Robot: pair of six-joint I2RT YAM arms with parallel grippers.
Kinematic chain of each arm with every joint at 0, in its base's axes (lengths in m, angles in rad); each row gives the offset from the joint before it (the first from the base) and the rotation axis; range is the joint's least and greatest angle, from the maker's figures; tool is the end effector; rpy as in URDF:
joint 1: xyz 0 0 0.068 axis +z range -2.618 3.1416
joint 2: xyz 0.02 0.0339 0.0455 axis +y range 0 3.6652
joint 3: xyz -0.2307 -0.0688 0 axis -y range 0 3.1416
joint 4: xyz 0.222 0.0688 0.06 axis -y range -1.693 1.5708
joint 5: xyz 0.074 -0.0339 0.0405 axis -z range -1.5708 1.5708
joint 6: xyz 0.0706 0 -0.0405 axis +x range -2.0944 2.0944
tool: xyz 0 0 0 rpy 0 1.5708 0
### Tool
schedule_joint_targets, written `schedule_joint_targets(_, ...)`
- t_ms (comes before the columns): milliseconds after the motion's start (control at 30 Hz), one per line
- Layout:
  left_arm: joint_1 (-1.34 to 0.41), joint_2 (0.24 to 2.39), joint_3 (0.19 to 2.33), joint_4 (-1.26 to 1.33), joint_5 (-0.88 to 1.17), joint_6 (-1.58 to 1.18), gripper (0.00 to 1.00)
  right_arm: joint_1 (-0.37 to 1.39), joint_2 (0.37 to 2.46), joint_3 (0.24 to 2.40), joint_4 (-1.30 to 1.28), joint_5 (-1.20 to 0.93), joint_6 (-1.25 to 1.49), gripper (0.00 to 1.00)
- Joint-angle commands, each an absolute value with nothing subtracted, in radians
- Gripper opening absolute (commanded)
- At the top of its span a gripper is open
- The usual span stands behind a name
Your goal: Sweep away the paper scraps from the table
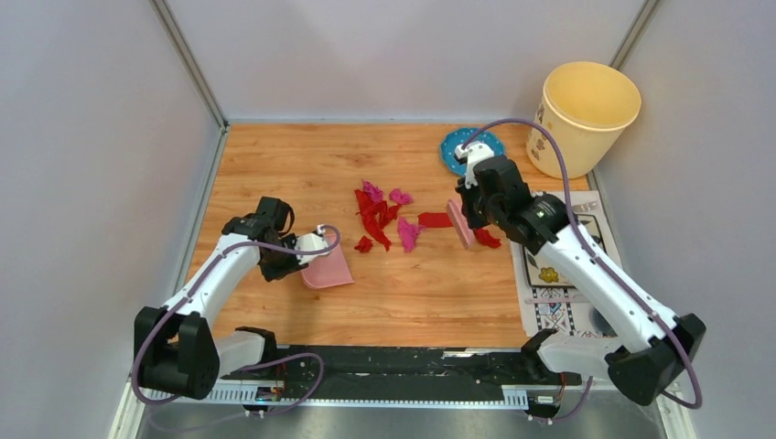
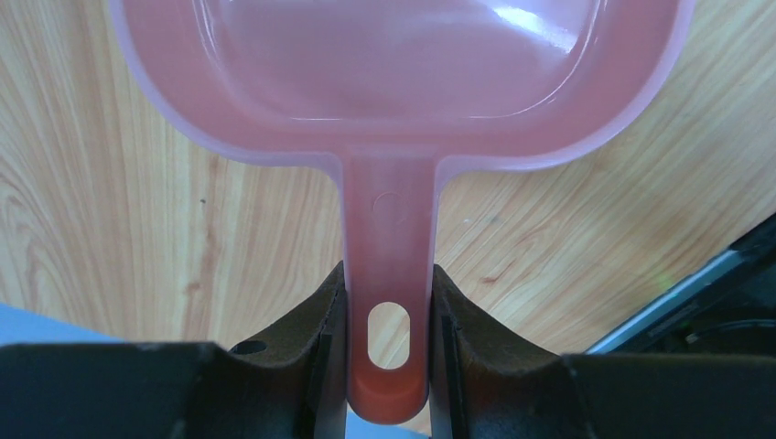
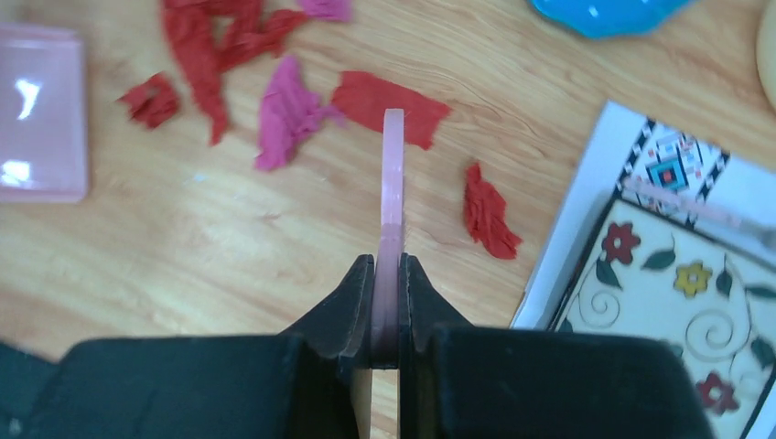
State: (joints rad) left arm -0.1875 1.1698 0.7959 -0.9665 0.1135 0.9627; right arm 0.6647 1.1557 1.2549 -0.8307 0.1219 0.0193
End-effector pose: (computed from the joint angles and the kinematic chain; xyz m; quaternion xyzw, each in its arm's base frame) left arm 0.1866 -0.0435 0.1603 0.5449 0.8287 -0.0088 0.1275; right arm 0.2014 0.1469 0.3101 -0.2655 0.8724 0.0840 0.4018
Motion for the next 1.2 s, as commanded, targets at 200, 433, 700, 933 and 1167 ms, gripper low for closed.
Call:
schedule_joint_targets(200,-0.202,1.268,0.814,-0.904,-0.017,1.008,0.0,0.629,1.491,1.382,-0.778,0.186,0.27,0.0)
schedule_joint_targets(433,-0.23,1.367,0.861,-0.881,0.017,0.919,0.0,0.692,1.644,1.471,-0.738,0.126,0.284,0.0)
schedule_joint_targets(700,-0.284,1.422,0.876,-0.864,0.026,0.858,0.0,0.814,1.752,1.586,-0.67,0.016,0.334,0.0)
schedule_joint_targets(933,-0.319,1.488,0.897,-0.819,0.026,0.821,0.0,0.888,1.816,1.678,-0.588,-0.135,0.371,0.0)
schedule_joint_targets(1167,-0.322,1.477,0.907,-0.841,0.112,0.775,0.0,0.891,1.735,1.701,-0.67,-0.003,0.302,0.0)
